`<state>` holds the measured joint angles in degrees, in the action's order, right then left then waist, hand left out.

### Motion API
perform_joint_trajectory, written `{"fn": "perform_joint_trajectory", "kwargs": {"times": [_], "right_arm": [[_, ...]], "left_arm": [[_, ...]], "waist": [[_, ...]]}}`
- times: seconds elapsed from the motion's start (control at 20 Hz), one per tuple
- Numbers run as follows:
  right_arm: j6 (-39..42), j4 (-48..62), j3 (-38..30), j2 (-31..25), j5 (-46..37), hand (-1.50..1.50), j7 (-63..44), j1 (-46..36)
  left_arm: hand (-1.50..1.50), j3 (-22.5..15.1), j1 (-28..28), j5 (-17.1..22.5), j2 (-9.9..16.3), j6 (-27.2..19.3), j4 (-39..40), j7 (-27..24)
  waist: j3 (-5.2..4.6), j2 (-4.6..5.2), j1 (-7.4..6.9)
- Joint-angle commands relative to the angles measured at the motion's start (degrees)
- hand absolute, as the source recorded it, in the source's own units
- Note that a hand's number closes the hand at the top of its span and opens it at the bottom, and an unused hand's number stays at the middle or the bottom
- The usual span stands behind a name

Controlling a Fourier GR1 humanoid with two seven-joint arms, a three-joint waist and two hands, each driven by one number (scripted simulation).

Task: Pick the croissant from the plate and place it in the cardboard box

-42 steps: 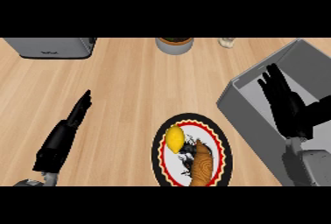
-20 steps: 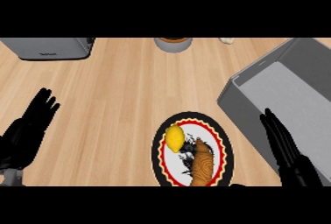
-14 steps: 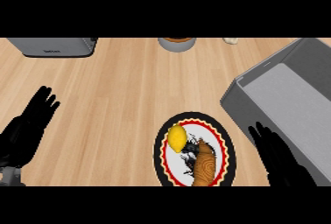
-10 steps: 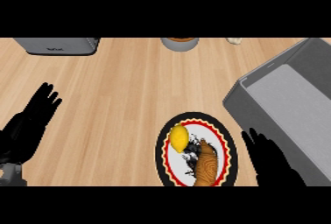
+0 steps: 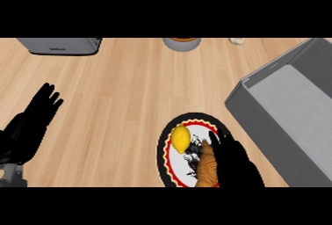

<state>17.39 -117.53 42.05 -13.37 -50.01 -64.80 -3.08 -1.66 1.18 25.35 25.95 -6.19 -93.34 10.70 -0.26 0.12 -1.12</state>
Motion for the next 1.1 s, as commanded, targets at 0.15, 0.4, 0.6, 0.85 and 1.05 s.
{"fn": "perform_joint_trajectory", "kwargs": {"times": [0.15, 0.4, 0.6, 0.85, 1.05], "right_arm": [[10.03, 5.46, 1.07, 9.02, -1.00, -1.50, -13.67, -1.61], [14.45, 5.51, -2.93, 11.39, -1.11, -1.50, -13.63, -2.43], [18.59, 3.41, -4.78, 12.61, -0.72, -1.50, -12.95, -2.19], [13.07, 8.79, -2.26, 13.27, -1.65, -1.50, -12.97, -5.80], [10.85, 12.70, 0.12, 13.30, -2.45, -1.50, -12.17, -8.13]], "left_arm": [[0.00, -0.22, -0.39, -1.39, -1.77, -0.25, 1.63, -1.67], [0.00, 0.72, -1.33, -1.33, -1.09, 0.50, 0.51, -1.33], [0.00, 1.87, -1.16, -1.05, -0.98, 0.61, -0.32, -0.66], [0.00, 2.27, -2.70, -1.66, -0.70, 2.25, -1.10, -0.88], [0.00, 0.26, 0.19, -3.72, -3.48, -0.67, -1.12, 1.53]], "waist": [[0.11, -0.11, 0.84], [0.15, -0.17, 0.82], [0.17, -0.23, 0.98], [0.20, -0.20, 0.41], [0.23, -0.16, 0.55]]}}
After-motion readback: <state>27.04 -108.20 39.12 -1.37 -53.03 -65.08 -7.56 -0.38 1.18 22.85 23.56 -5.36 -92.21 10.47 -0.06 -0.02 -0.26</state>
